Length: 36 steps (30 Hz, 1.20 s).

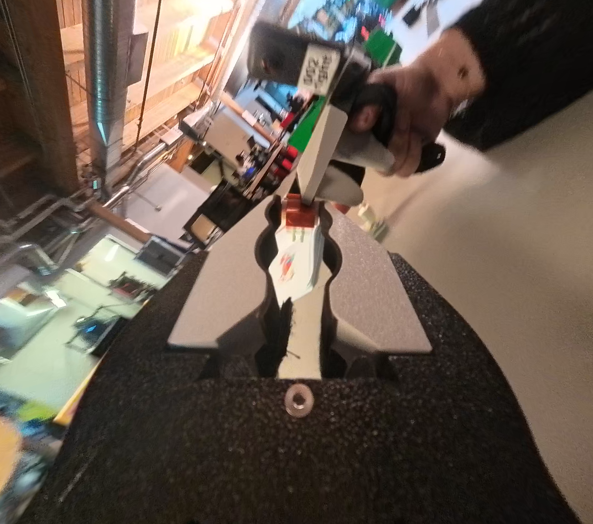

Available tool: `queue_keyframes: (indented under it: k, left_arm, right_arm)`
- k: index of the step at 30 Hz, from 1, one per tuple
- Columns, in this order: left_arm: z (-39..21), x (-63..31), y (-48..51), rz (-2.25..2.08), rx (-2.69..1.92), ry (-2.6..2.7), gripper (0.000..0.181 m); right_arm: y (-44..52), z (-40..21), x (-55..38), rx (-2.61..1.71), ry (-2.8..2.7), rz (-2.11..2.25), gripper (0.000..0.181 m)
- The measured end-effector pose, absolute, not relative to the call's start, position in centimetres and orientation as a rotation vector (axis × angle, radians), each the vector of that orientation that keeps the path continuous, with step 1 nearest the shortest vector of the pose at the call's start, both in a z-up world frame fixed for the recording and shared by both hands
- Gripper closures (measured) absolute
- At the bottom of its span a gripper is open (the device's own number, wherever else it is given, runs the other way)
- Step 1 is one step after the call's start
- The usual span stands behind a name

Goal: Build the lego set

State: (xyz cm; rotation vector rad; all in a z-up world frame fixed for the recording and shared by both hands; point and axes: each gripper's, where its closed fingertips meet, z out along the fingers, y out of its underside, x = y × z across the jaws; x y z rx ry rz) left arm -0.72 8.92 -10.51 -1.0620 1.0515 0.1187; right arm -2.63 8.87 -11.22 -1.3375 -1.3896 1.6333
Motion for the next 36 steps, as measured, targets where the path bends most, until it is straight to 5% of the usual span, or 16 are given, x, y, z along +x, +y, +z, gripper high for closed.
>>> queue_keyframes:
  k: [18,29,36]
  left_arm:
    - [-8.3,1.4,6.9,-0.171,-1.012,0.99,0.152]
    - [-8.2,0.3,8.5,-0.134,-1.087,0.884,0.16]
    - [-7.5,-0.4,9.0,-0.711,-1.241,0.642,0.161]
  right_arm:
    - [6.1,-8.0,0.4,-1.24,-1.345,2.306,0.151]
    - [7.0,-8.0,-0.3,-1.183,-1.344,2.023,0.144]
    - [8.1,-7.5,-0.4,-1.099,-1.322,1.779,0.143]
